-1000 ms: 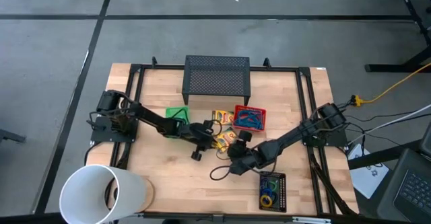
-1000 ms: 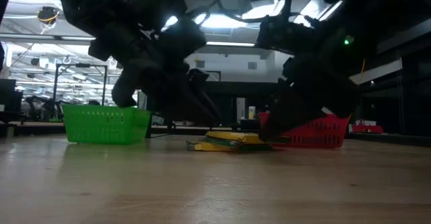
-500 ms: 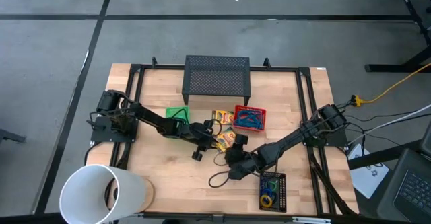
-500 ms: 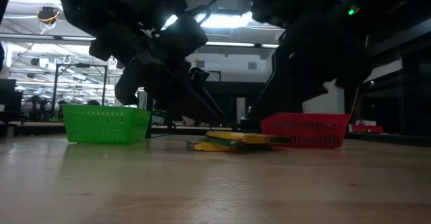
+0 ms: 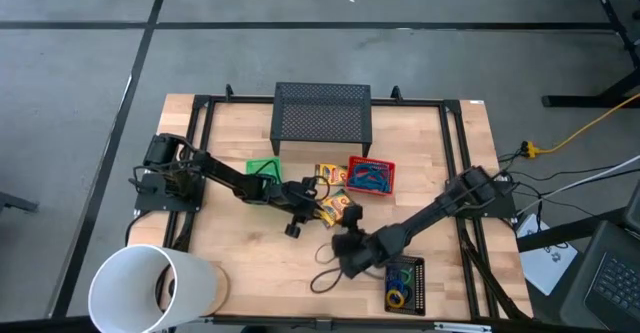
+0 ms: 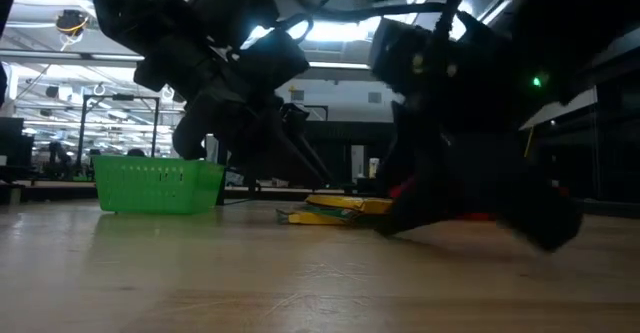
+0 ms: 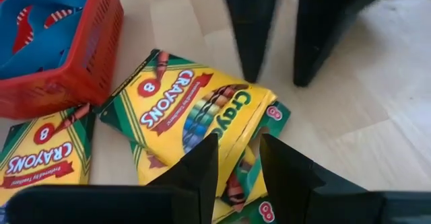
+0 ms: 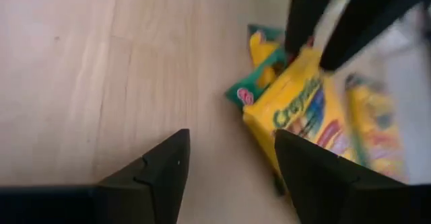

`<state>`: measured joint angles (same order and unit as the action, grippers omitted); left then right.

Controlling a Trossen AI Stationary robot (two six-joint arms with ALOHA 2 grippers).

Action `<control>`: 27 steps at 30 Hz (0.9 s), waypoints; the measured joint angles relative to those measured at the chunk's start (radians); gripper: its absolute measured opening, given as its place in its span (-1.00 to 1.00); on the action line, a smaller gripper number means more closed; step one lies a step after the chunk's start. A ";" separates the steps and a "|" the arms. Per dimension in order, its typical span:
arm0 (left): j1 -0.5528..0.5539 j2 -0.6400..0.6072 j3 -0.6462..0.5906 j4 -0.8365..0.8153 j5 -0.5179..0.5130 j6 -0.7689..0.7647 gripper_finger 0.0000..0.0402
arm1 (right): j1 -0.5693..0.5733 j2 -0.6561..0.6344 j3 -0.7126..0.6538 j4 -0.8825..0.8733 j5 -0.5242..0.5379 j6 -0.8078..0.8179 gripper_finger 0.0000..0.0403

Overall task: Pick & Place Office Desk Supplies
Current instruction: Put the box of crayon into the black bin

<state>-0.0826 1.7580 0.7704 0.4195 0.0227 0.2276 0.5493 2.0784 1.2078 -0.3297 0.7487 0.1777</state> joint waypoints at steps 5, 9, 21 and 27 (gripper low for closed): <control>0.000 0.000 0.000 -0.008 0.000 -0.007 -0.45 | -0.001 0.117 0.160 -0.160 0.089 -0.068 0.10; 0.000 0.000 0.000 -0.012 0.000 -0.011 -0.45 | -0.008 0.151 0.235 -0.279 0.085 -0.005 0.10; -0.017 0.000 0.000 -0.016 0.006 -0.029 -0.45 | -0.027 0.151 0.221 -0.351 0.111 0.202 0.10; -0.016 0.000 0.000 -0.001 0.051 -0.033 -0.45 | -0.058 0.150 0.219 -0.358 0.110 0.218 0.03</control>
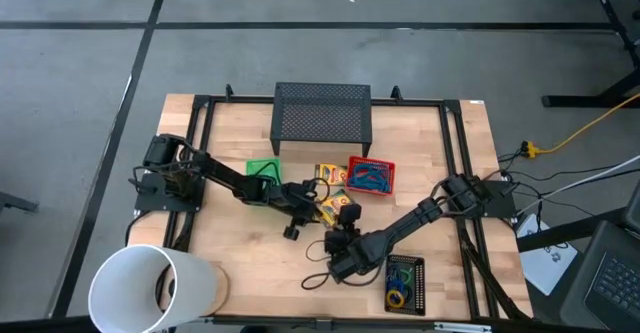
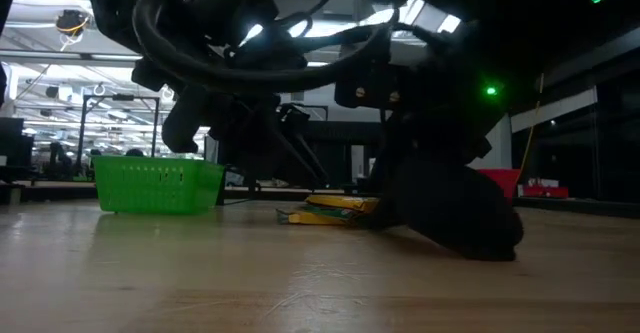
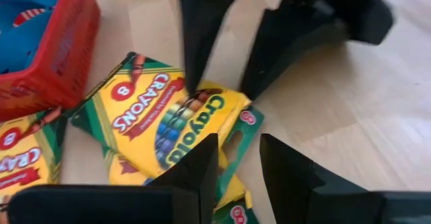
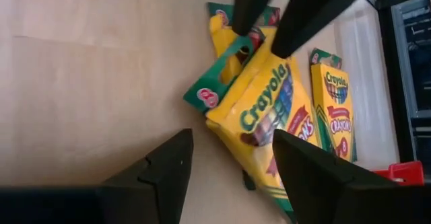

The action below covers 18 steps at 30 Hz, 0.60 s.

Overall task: Pick & Place Office Desk Supplies
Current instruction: Put the box of crayon into the black bin

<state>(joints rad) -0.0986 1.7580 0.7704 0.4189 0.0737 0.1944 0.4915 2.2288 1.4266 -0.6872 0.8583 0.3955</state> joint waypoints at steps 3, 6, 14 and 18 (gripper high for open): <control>-0.002 0.000 0.000 0.000 0.007 -0.001 -0.45 | -0.020 0.000 0.000 0.002 0.002 -0.003 -0.01; -0.005 0.000 0.000 0.000 0.007 -0.001 -0.45 | -0.037 0.000 0.000 0.005 -0.007 -0.003 -0.05; -0.005 0.000 0.000 0.000 0.007 -0.001 -0.48 | -0.048 0.000 -0.001 0.021 -0.033 -0.010 -0.30; -0.005 0.000 0.000 0.000 0.007 -0.001 -0.51 | -0.049 0.000 -0.001 0.022 -0.036 -0.006 -0.61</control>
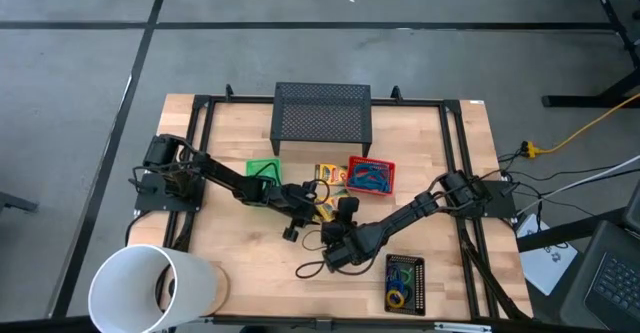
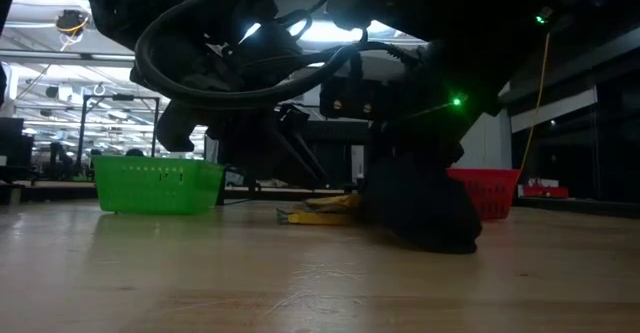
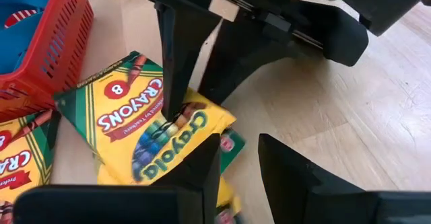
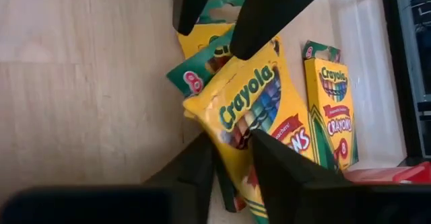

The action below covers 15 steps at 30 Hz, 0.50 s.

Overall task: Pick & Place Office Desk Supplies
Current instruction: Put the box of crayon into the black bin

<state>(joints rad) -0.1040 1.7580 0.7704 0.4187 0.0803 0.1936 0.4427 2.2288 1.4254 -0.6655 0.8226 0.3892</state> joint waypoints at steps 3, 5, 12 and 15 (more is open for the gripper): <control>0.000 0.000 0.000 0.000 0.000 0.000 -0.53 | 0.000 0.000 0.000 0.005 0.012 0.001 -0.82; 0.000 0.000 0.000 0.002 0.000 0.000 -0.54 | 0.000 0.000 0.000 0.005 0.012 0.005 -0.86; -0.029 -0.048 0.019 0.024 -0.001 0.007 -0.57 | 0.016 0.011 0.071 -0.064 -0.001 0.004 -0.86; -0.058 -0.090 0.034 0.017 -0.011 0.020 -0.59 | 0.027 0.017 0.137 -0.146 -0.013 0.030 -0.83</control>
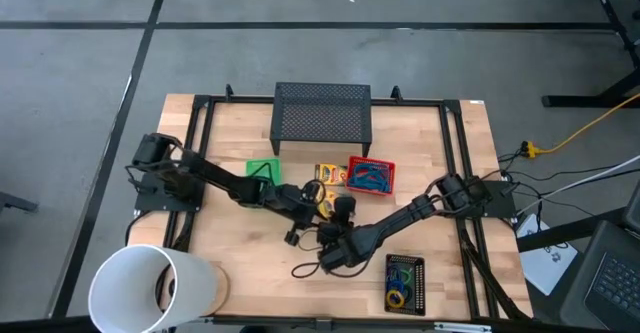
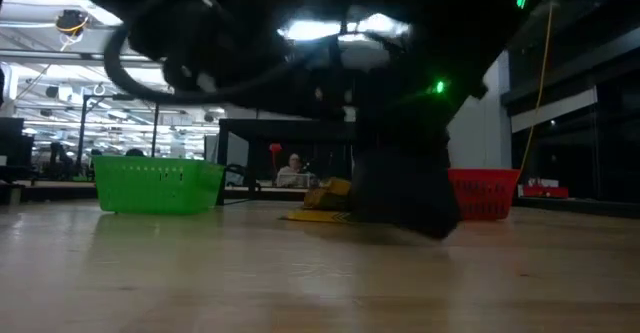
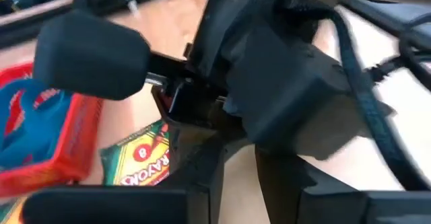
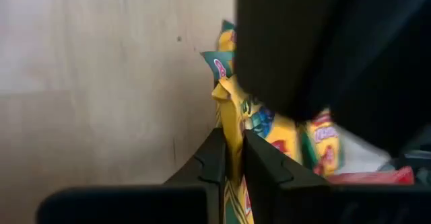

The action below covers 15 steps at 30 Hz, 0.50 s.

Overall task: Pick & Place Office Desk Supplies
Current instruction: Put the box of crayon into the black bin

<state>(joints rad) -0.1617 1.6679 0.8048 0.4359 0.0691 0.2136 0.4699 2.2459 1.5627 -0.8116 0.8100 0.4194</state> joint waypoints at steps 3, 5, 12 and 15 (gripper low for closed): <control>-0.034 -0.050 0.000 -0.020 -0.040 0.013 -0.62 | 0.016 -0.002 0.055 -0.068 -0.002 0.025 -0.82; -0.060 -0.093 0.000 -0.059 -0.093 0.032 -0.64 | 0.028 -0.002 0.086 -0.103 0.002 0.030 -0.82; -0.131 -0.227 0.001 -0.235 -0.307 0.085 -0.65 | 0.054 -0.002 0.198 -0.162 0.037 0.022 -0.81; -0.151 -0.279 0.001 -0.279 -0.372 0.087 -0.65 | 0.056 -0.003 0.232 -0.172 0.051 0.018 -0.81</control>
<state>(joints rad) -0.3131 1.3891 0.8059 0.1567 -0.3030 0.3008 0.5259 2.2429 1.7945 -0.9835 0.8608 0.4371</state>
